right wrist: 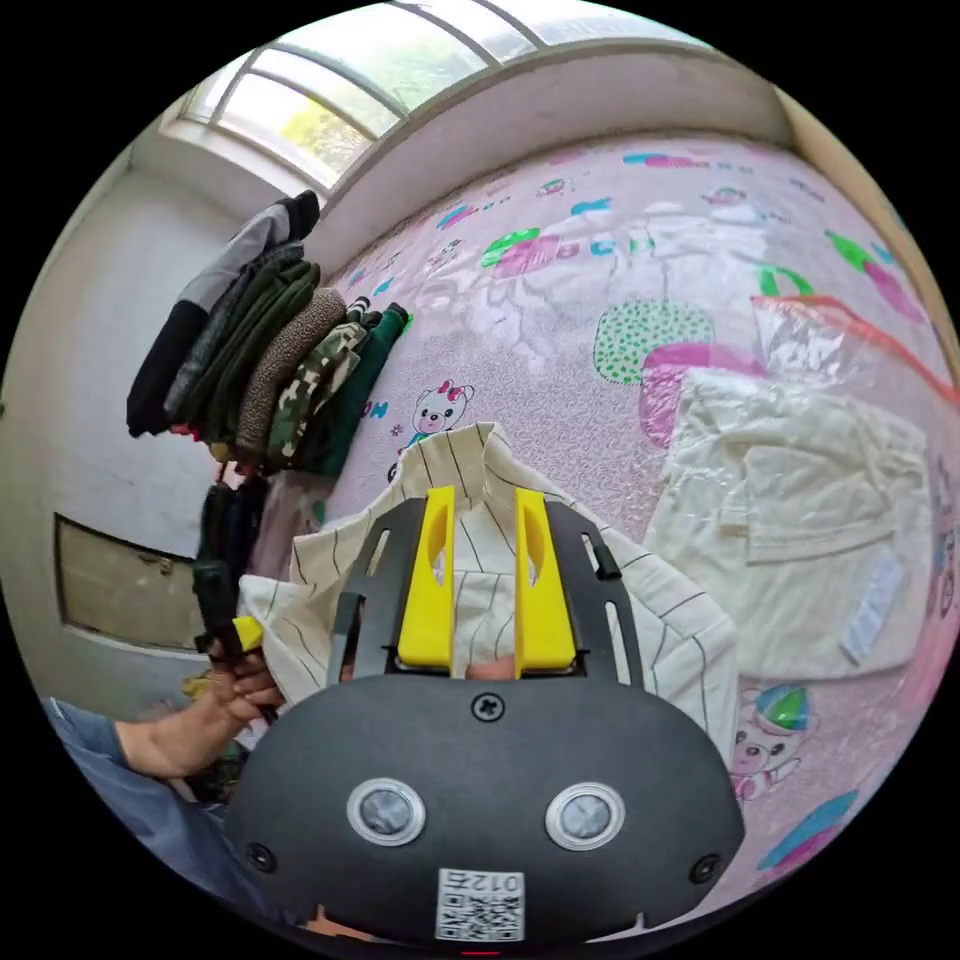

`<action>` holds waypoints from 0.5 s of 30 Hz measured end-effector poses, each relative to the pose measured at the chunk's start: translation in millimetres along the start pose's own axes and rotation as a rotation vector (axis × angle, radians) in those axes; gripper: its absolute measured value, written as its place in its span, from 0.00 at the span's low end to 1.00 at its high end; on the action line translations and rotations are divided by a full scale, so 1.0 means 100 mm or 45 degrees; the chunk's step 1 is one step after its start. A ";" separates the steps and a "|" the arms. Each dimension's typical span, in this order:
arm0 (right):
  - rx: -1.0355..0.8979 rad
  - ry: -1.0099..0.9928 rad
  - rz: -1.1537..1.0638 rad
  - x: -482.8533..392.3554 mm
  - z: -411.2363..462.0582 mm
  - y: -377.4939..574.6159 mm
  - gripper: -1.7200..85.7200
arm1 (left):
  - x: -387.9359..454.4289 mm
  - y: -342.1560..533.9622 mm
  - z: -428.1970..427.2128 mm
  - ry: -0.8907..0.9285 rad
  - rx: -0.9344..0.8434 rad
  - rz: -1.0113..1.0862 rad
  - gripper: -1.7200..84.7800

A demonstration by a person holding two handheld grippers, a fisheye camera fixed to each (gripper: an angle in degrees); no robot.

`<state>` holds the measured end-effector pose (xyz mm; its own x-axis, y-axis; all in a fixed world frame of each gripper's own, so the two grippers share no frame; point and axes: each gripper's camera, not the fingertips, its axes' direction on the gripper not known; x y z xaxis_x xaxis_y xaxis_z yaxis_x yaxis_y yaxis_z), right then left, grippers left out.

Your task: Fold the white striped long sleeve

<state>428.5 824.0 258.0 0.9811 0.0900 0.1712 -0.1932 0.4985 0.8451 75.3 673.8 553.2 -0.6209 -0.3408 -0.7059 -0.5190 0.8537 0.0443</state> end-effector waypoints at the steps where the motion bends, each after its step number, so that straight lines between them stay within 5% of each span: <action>1: 0.061 0.067 -0.056 -0.14 -0.20 0.13 0.10 | -0.02 0.03 0.11 -0.006 -0.001 0.001 0.03; 9: 0.188 0.225 -0.117 -0.61 -1.38 1.55 0.04 | -0.23 0.22 1.20 -0.384 -0.125 0.039 0.04; 15: 0.400 0.918 -0.206 -1.13 -2.54 3.02 0.03 | -0.04 0.13 1.88 -0.379 -0.199 0.263 0.04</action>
<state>261.4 1183.6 365.0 0.7409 0.6258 -0.2440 0.0635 0.2963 0.9530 181.9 760.5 423.8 -0.5360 -0.0189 -0.8440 -0.4981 0.8143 0.2980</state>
